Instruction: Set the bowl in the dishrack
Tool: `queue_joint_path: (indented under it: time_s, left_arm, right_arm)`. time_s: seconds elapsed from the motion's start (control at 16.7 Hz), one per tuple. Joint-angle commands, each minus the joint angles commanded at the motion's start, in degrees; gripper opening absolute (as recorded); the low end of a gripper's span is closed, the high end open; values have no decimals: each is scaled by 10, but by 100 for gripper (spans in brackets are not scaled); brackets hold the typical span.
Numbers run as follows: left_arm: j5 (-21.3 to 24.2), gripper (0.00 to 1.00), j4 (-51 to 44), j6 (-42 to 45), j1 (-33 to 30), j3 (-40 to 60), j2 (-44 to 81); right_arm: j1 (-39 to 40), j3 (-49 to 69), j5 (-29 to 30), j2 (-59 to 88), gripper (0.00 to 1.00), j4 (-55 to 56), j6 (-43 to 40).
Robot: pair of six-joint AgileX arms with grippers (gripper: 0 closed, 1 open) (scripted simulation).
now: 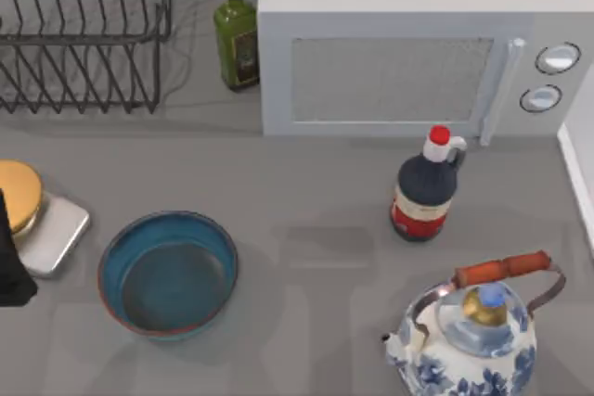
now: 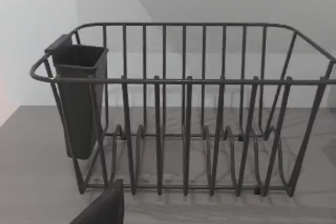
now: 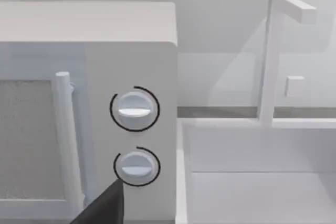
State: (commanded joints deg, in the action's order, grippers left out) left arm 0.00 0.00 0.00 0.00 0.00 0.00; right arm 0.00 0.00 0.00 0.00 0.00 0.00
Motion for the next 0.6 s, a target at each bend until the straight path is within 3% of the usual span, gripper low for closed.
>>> queue_joint_path:
  time_s: [0.3, 0.6]
  left_arm:
    - [1, 100, -31, -18, -18, 36, 36]
    - [0, 100, -162, -91, -91, 201, 217]
  right_arm:
    - [0, 0, 0, 0, 100, 0, 0]
    - [0, 0, 0, 0, 100, 0, 0]
